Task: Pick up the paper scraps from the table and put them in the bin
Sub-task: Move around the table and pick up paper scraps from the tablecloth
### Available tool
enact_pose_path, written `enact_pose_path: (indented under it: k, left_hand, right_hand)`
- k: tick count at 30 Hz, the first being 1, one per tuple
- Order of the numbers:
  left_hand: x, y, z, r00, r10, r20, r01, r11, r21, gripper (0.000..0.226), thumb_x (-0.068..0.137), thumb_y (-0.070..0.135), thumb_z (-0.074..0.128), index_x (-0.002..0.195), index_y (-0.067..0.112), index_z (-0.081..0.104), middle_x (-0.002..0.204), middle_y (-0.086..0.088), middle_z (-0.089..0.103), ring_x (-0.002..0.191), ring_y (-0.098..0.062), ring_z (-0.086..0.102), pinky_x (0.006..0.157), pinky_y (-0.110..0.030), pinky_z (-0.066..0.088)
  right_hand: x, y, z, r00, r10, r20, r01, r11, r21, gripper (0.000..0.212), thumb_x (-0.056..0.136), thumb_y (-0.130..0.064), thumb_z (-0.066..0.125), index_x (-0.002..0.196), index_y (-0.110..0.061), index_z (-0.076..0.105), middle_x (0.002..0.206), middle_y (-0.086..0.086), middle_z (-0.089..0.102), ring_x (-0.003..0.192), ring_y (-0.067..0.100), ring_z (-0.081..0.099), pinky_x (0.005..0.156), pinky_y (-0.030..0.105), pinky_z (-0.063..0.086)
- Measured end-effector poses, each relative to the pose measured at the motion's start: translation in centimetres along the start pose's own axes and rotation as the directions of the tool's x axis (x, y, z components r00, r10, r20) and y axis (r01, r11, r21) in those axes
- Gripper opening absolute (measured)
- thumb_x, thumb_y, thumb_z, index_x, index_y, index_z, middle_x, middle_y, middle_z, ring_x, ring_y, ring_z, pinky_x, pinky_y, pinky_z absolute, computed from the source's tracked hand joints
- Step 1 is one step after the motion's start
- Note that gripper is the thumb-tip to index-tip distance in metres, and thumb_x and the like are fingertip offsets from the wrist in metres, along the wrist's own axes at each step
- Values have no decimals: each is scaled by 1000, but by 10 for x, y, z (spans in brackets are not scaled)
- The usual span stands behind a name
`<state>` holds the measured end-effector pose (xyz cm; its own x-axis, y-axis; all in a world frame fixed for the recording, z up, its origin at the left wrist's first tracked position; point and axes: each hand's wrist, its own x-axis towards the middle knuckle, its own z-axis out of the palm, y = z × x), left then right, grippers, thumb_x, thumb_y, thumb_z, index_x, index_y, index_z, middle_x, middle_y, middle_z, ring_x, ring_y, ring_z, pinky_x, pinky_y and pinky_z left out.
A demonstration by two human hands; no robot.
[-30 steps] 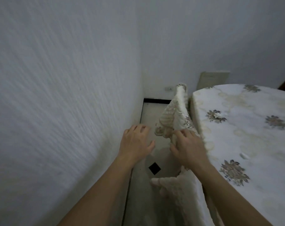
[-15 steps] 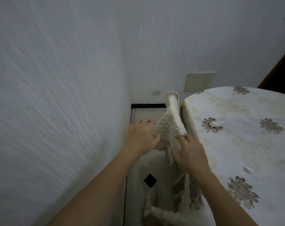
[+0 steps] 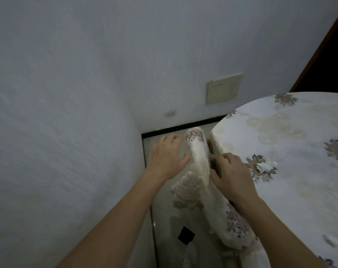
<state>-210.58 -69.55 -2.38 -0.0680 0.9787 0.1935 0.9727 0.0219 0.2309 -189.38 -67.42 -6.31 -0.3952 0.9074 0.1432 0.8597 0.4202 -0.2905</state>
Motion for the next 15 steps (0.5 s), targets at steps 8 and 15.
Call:
enact_pose_path:
  k: [8,15]
  left_hand:
    - [96,27,24,983,177,50,-174,983,-65,46,90,48,49,127,21,55,128,1,56,119,-20,48,92,-38,43]
    - [174,60,64,916,387,110,-362,912,-190,46,92,45,53,132,23,53,127,3,57,116,-20,48,96,-38,42]
  right_hand:
    - [38,46,-14,976,216,-21,-216,976,-13,37,85,-30,62,120,-18,61,114,8,63,105,30,57,80,43,50]
    - [59,89,-16,901,433,-29,-434,900,-30,42,88,-32,59,128,-20,57,122,4,60,115,26,53,87,41,49]
